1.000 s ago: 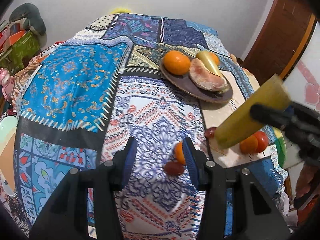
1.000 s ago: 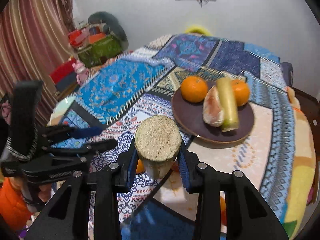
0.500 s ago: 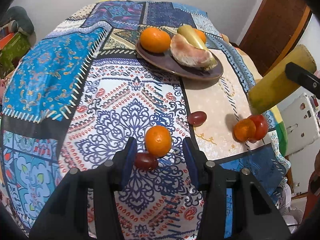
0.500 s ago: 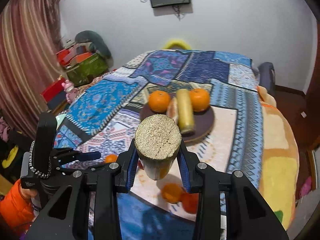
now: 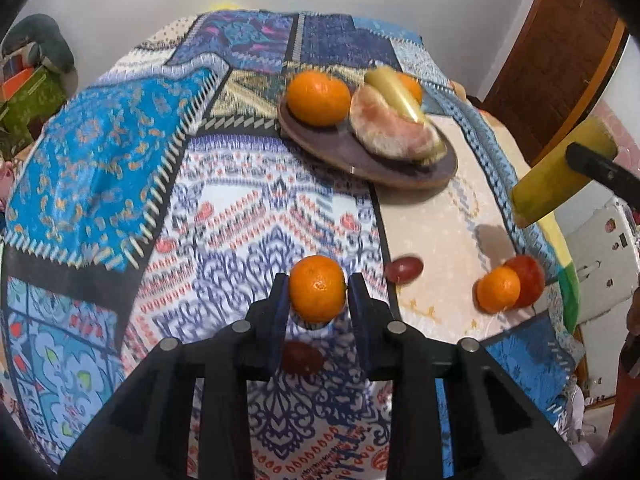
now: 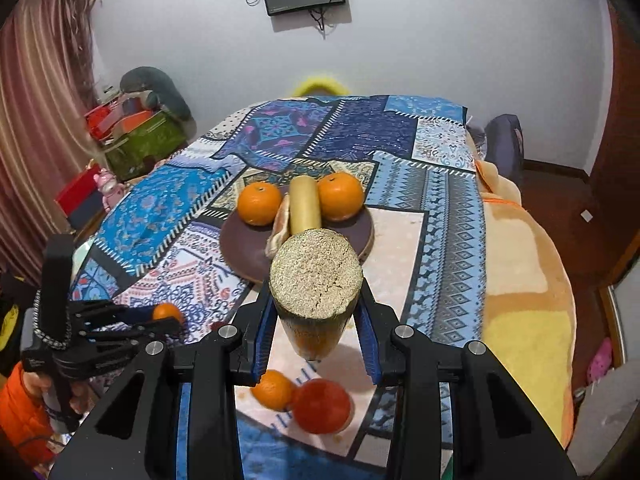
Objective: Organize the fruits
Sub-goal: 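Grasp a tangerine with the left tool while the right tool carries sugarcane to the plate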
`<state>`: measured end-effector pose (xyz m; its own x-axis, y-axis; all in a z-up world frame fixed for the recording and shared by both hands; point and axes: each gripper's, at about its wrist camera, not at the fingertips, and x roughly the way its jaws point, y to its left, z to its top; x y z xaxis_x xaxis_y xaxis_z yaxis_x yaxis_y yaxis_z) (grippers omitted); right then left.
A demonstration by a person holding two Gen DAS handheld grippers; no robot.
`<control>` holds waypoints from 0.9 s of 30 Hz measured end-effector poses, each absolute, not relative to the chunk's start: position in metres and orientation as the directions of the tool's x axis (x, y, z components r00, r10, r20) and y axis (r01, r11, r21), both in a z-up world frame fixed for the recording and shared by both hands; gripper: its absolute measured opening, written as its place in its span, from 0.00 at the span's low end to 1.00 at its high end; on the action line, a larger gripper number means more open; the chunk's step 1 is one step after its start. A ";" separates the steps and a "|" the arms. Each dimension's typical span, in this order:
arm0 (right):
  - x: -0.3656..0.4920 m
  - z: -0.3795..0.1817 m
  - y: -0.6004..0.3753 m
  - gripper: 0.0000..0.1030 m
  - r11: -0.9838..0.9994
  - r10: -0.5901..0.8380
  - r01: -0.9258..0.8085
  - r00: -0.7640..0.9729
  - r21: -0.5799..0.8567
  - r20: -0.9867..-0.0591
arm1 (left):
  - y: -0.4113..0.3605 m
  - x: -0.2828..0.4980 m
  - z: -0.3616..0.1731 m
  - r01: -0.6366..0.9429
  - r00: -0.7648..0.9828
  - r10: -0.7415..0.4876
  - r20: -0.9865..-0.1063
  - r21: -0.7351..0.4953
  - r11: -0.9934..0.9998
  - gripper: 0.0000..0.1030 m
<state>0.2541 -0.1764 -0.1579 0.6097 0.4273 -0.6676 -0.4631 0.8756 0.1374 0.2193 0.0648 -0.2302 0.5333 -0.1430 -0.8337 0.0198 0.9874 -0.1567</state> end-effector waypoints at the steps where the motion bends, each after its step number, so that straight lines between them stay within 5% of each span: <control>1: 0.257 -0.157 -0.176 0.33 0.876 0.424 -0.464 0.613 0.131 -0.666 | 0.065 0.222 -0.226 0.021 0.542 -0.145 -0.828 -0.159 0.987 0.29; 27: 0.345 -0.178 -0.134 0.33 0.860 0.371 -0.511 0.612 0.009 -0.698 | 0.051 0.327 -0.218 0.059 0.599 -0.168 -0.783 -0.166 0.984 0.29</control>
